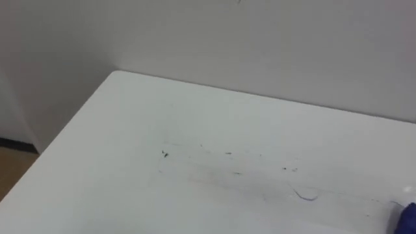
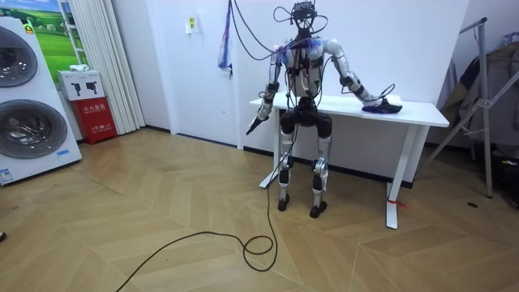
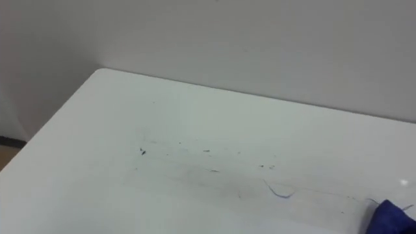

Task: Wipe table

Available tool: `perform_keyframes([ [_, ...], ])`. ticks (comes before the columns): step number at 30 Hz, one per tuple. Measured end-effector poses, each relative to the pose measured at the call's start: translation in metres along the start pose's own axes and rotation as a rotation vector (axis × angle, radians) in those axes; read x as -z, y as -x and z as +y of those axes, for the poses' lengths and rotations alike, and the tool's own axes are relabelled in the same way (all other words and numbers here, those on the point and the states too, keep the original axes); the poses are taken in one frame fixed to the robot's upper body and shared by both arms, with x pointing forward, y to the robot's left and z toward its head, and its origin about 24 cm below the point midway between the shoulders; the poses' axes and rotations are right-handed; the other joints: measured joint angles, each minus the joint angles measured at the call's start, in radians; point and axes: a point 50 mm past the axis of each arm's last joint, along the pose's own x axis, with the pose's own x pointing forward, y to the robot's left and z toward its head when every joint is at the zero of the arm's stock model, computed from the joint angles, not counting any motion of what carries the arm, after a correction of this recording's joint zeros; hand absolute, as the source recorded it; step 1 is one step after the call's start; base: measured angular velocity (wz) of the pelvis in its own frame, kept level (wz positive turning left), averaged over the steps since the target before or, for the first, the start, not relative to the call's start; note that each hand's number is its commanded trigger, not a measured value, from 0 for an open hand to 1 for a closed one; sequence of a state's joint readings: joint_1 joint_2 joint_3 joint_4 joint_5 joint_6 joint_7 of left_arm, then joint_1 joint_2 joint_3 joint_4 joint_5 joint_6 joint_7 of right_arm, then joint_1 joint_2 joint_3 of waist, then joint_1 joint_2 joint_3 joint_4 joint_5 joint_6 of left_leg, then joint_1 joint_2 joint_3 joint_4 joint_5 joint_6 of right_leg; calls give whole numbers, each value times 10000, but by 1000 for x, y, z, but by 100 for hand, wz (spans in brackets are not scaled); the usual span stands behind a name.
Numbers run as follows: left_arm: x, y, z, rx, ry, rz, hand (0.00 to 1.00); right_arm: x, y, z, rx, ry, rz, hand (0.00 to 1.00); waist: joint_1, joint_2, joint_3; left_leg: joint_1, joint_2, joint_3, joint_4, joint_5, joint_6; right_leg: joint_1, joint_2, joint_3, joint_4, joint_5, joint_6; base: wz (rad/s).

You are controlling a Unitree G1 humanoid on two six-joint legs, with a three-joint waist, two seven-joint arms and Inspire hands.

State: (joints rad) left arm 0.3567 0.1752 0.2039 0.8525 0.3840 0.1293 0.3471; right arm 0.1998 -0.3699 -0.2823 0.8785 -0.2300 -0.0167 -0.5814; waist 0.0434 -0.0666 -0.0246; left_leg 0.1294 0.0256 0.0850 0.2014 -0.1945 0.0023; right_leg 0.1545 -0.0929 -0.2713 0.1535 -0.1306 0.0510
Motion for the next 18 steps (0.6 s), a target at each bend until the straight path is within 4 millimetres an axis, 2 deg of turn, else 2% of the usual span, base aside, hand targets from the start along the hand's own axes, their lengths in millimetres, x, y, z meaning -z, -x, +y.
perform_keyframes([
  [1,-6,0,-5,188,-183,-135,0,-16,1,9,-202,17,-234,100,235,36,3,39,91,285,-35,-27,-46,-130,80,236,18,46,-42,-72],
  [2,-10,-1,-7,259,-271,-244,0,-26,3,15,-370,-3,-460,100,366,37,7,7,152,441,-39,-44,-78,-178,99,255,28,76,-64,-73],
  [3,-19,-1,-11,388,-387,-435,0,-52,10,29,-910,17,-1249,100,515,37,44,-27,234,635,-82,-16,-118,-342,201,482,78,165,-145,-61],
  [4,-26,0,-16,557,-574,-613,0,-89,23,47,-1670,66,-2483,100,646,82,82,-45,309,839,-96,-5,-146,-505,276,688,181,202,-204,-55],
  [5,-31,0,-18,644,-678,-784,0,-107,31,56,-2060,214,-3192,100,757,111,108,-50,344,906,-105,-1,-171,-559,317,755,186,223,-238,-40],
  [6,-39,0,-23,810,-911,-1075,0,-148,49,72,-2859,597,-4851,100,963,162,222,-71,400,976,-120,3,-247,-651,378,805,177,230,-257,-15],
  [7,-45,1,-24,870,-964,-1254,0,-168,60,79,-3261,747,-5655,100,1018,188,281,-124,412,964,-119,9,-282,-720,394,791,166,216,-269,5],
  [8,-56,2,-28,992,-922,-1534,0,-204,83,90,-3927,1021,-7238,100,1117,272,410,-207,410,851,-132,42,-313,-807,422,782,133,194,-293,32],
  [9,-63,3,-32,1128,-922,-1725,0,-229,103,96,-4352,1185,-8357,100,1344,361,434,-311,390,662,-146,66,-326,-862,427,709,135,171,-326,41],
  [10,-64,4,-33,1199,-922,-1766,0,-239,111,99,-4525,1230,-8798,100,1437,400,431,-343,373,554,-180,103,-299,-852,422,626,135,158,-337,49],
  [11,-64,5,-33,1246,-893,-1813,0,-250,125,102,-4815,1254,-9432,100,1601,393,393,-359,331,369,-265,170,-299,-814,404,476,105,109,-332,54],
  [12,-54,7,-33,1255,-956,-1607,0,-253,133,105,-5030,1344,-9811,100,1653,395,389,-355,297,169,-361,212,-296,-721,378,307,29,59,-308,53],
  [13,-47,8,-34,1315,-902,-1402,0,-252,133,107,-5108,1567,-9896,100,1775,406,457,-467,290,93,-349,215,-294,-731,365,205,-13,54,-300,34],
  [14,-44,9,-35,1337,-836,-1303,0,-251,132,106,-5000,1575,-9954,100,1794,406,478,-566,287,83,-329,222,-288,-798,362,206,-7,56,-302,10],
  [15,-37,11,-36,1415,-866,-1098,0,-248,129,104,-4876,1496,-10030,100,1760,401,476,-709,277,38,-276,228,-282,-909,342,183,-23,62,-308,5],
  [18,-30,11,-35,1403,-845,-922,0,-220,114,107,-4661,1576,-9424,100,1663,394,416,-516,251,-35,-204,209,-277,-659,305,91,-46,12,-286,12],
])
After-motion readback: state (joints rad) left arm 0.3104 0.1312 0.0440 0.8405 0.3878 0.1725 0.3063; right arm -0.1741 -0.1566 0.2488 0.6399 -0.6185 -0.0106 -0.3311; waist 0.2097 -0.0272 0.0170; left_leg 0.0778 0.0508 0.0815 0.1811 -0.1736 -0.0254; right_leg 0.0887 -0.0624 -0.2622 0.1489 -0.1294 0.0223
